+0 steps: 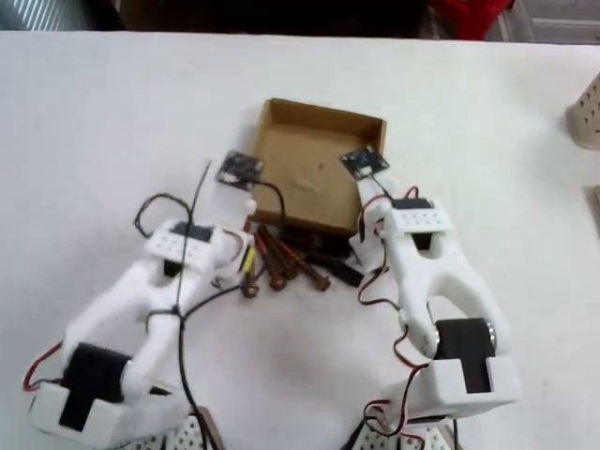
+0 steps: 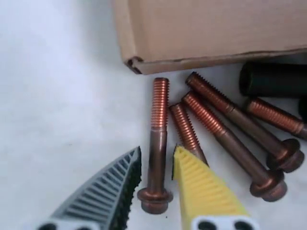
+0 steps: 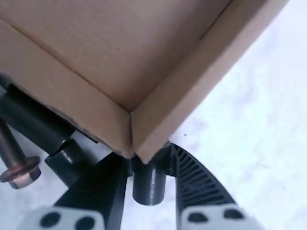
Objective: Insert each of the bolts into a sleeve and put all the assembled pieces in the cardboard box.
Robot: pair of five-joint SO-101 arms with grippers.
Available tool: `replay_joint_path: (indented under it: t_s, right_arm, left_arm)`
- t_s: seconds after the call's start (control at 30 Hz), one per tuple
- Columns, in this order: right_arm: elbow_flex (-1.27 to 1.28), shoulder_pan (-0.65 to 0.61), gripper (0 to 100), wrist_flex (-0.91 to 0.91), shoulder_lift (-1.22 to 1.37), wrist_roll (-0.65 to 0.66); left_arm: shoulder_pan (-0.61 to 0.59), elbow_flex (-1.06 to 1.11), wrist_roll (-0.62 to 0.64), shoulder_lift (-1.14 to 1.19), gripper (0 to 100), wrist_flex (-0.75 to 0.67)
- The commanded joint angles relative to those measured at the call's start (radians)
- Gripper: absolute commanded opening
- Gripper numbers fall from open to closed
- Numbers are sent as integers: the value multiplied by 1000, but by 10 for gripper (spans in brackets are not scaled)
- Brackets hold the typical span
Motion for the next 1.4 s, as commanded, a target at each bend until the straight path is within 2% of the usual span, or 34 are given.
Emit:
replay_joint_path:
  t_s: [0.0, 0.23, 0.37, 0.43, 0.6, 0.83, 0.93, 1.03, 1.13, 1.23, 1.37]
  right_arm:
    - [-28, 18, 18, -12, -7, -6]
    - [-31, 19, 18, -12, -7, -6]
    - [-31, 19, 18, -12, -7, -6]
    - [-31, 19, 18, -12, -7, -6]
    - [-31, 19, 18, -12, -5, -6]
    - [-31, 19, 18, -12, -5, -6]
    - [-31, 19, 18, -12, -5, -6]
    - [-31, 19, 18, -12, -5, -6]
    - [-31, 19, 18, -12, -5, -6]
    - [-31, 19, 18, -12, -5, -6]
    - [-31, 19, 18, -12, -5, -6]
  left_arm:
    - [-16, -135, 2, 94, 135, 109]
    - [-41, -290, -5, 240, 133, 281]
    - [-39, -305, -49, 243, 10, 361]
    - [-42, -307, -161, 242, 37, 405]
    - [-70, -382, -394, 242, 23, 560]
    - [-130, -568, -921, 242, 23, 878]
    - [-174, -634, -1158, 242, 23, 961]
    - [-216, -700, -1306, 248, 23, 999]
    - [-219, -740, -1307, 251, 28, 977]
    - [-216, -747, -1238, 251, 42, 913]
    - [-222, -744, -1185, 268, 178, 870]
